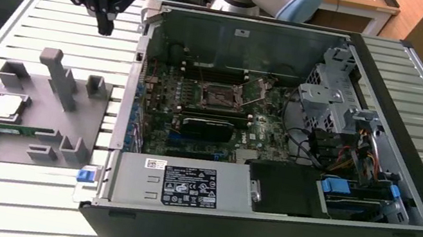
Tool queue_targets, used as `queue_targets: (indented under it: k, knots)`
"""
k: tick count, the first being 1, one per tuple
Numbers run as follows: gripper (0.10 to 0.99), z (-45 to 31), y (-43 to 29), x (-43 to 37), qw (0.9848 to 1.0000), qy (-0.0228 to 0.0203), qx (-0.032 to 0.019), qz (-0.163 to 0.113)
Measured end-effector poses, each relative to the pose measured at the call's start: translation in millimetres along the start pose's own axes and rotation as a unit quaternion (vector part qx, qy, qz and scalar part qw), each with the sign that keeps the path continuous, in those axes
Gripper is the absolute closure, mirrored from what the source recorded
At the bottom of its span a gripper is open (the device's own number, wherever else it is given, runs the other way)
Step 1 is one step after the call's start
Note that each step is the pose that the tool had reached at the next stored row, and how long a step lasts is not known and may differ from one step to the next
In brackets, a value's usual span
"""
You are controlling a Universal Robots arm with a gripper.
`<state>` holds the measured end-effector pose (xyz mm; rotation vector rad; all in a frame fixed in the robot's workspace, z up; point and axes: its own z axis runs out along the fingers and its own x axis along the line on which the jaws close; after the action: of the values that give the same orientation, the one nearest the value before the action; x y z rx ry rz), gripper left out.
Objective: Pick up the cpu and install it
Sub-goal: 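Reach for the cpu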
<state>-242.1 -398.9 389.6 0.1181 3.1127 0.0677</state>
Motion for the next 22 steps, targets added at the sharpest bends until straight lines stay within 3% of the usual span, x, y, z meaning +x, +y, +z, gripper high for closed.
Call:
queue_targets:
  k: [22]
  knots:
    - [0.980, -0.2, -1.8, 24.0, 1.0000, 0.0000, 0.0000, 0.000]
